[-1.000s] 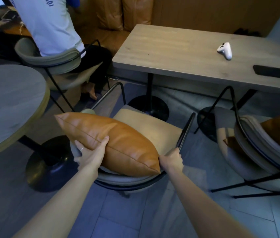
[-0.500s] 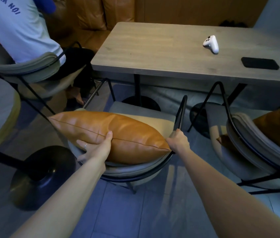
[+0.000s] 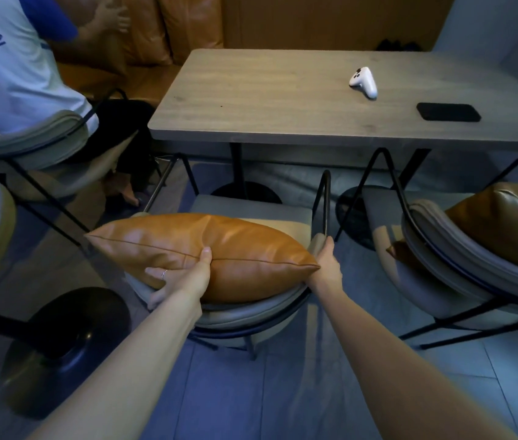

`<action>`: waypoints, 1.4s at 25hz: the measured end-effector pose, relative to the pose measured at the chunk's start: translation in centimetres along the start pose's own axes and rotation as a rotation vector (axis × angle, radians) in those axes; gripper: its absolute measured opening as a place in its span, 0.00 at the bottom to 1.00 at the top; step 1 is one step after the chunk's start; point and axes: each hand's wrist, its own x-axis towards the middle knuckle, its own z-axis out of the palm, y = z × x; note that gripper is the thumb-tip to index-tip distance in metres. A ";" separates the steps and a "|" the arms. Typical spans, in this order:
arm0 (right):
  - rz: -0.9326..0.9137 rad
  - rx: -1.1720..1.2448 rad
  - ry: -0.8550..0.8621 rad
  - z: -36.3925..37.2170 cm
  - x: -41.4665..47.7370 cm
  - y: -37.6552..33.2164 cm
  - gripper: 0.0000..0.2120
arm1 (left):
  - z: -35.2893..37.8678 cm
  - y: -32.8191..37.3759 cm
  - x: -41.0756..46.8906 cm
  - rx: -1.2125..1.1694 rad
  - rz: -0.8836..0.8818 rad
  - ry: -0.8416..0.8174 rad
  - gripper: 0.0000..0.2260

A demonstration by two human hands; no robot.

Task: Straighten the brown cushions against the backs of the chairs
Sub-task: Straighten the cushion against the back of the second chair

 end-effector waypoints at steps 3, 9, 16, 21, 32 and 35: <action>0.081 0.148 0.085 1.9 -4.5 1.1 0.33 | -1.4 -0.7 -1.1 -0.065 0.037 -0.082 0.59; 0.375 0.530 0.029 9.7 -12.5 -0.3 0.50 | -8.0 -2.9 1.3 -0.396 0.062 -0.274 0.49; 0.484 0.535 0.072 15.9 -12.8 -2.6 0.58 | -13.6 0.2 7.5 -0.290 0.035 -0.563 0.59; 0.454 0.517 0.124 15.6 -12.5 -2.4 0.53 | -11.8 0.8 8.9 -0.282 0.027 -0.681 0.54; 0.416 0.496 0.102 14.3 -12.5 -1.0 0.36 | -12.9 -0.4 9.7 -0.306 -0.028 -0.645 0.37; 0.423 0.477 0.075 15.1 -13.4 -0.6 0.37 | -13.6 -1.4 10.1 -0.352 -0.037 -0.611 0.34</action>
